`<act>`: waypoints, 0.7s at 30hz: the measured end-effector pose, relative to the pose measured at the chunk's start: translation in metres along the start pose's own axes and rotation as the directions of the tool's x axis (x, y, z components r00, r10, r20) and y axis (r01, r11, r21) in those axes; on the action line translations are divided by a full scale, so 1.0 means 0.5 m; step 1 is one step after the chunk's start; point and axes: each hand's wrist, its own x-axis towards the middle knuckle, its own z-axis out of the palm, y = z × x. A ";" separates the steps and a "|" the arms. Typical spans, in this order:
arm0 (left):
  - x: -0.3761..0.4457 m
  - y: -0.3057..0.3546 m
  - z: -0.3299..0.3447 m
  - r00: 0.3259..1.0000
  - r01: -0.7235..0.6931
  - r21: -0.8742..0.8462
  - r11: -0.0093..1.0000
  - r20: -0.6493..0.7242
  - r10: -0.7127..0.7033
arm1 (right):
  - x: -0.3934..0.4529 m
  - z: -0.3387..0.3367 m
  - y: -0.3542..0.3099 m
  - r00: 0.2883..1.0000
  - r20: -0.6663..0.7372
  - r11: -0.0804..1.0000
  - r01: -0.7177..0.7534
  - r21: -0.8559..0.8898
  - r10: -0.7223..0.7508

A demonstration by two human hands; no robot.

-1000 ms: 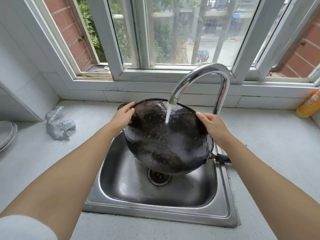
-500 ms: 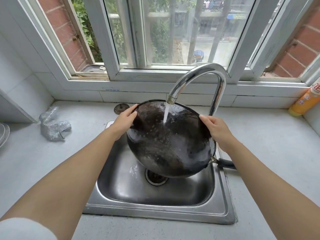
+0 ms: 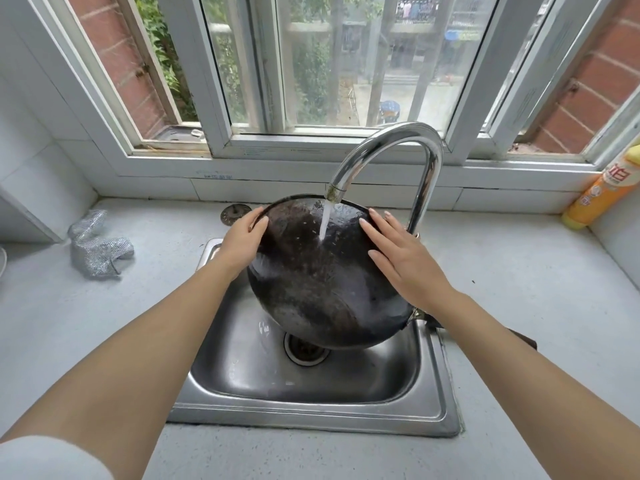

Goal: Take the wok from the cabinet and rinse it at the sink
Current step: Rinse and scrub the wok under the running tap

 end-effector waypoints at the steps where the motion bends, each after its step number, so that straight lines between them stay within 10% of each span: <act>1: -0.005 -0.002 0.000 0.998 -0.010 0.017 1.000 -0.054 0.011 | 0.000 0.000 0.002 1.000 0.018 1.000 -0.002 -0.006 0.002; 15: -0.033 -0.013 0.015 0.999 -0.037 0.071 0.997 -0.006 0.037 | 0.011 -0.013 0.003 0.992 0.114 0.997 -0.065 0.049 0.059; 21: -0.112 -0.043 0.058 0.912 -0.336 0.411 0.847 -0.084 0.402 | 0.005 -0.010 0.002 0.992 0.110 0.996 -0.066 0.059 0.059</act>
